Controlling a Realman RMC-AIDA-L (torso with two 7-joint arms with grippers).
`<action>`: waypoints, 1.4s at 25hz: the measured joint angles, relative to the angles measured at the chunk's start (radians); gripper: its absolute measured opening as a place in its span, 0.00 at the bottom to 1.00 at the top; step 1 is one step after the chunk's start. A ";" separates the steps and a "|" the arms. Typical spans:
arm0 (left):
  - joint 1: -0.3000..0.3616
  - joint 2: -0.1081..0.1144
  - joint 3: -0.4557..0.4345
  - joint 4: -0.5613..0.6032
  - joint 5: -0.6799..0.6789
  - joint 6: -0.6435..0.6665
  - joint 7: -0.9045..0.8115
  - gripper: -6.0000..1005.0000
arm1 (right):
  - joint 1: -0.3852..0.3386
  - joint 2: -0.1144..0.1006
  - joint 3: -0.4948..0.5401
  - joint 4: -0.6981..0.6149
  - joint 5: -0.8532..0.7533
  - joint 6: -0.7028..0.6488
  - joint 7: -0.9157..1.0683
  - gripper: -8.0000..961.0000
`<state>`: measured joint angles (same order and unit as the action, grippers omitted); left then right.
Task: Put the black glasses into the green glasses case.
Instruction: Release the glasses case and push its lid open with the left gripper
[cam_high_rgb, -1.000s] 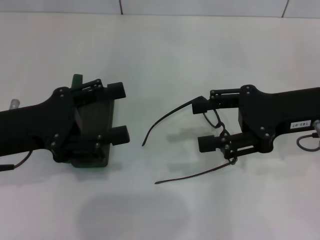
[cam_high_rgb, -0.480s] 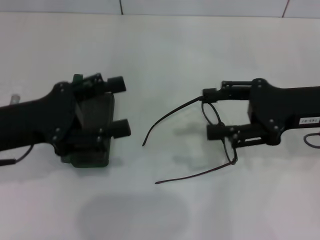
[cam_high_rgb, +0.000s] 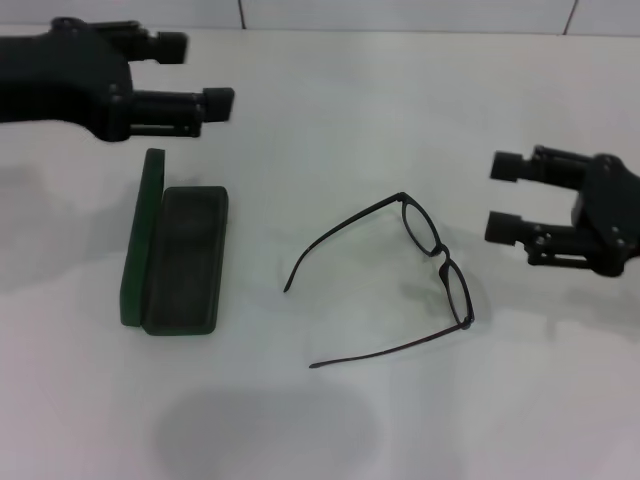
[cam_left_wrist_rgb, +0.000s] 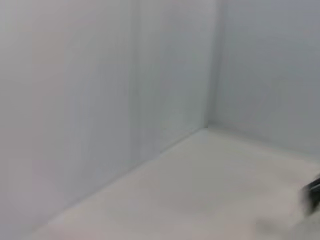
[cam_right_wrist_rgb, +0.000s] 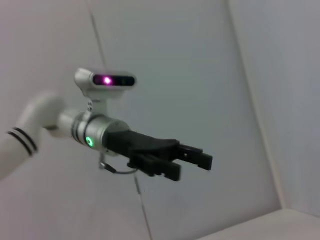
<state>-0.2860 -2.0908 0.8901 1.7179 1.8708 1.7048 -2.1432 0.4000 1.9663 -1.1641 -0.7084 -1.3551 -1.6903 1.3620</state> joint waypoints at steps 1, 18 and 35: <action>-0.002 0.000 0.033 0.071 0.092 -0.020 -0.093 0.82 | -0.009 0.002 0.004 0.003 0.000 0.001 -0.006 0.80; -0.074 -0.001 0.420 -0.011 0.755 -0.197 -0.678 0.80 | -0.004 0.010 0.009 0.051 0.000 0.011 -0.065 0.80; -0.139 0.000 0.485 -0.189 0.869 -0.211 -0.692 0.72 | -0.006 0.011 0.030 0.075 0.006 0.009 -0.087 0.80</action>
<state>-0.4246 -2.0905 1.3753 1.5289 2.7400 1.4933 -2.8351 0.3942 1.9771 -1.1341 -0.6335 -1.3492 -1.6813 1.2746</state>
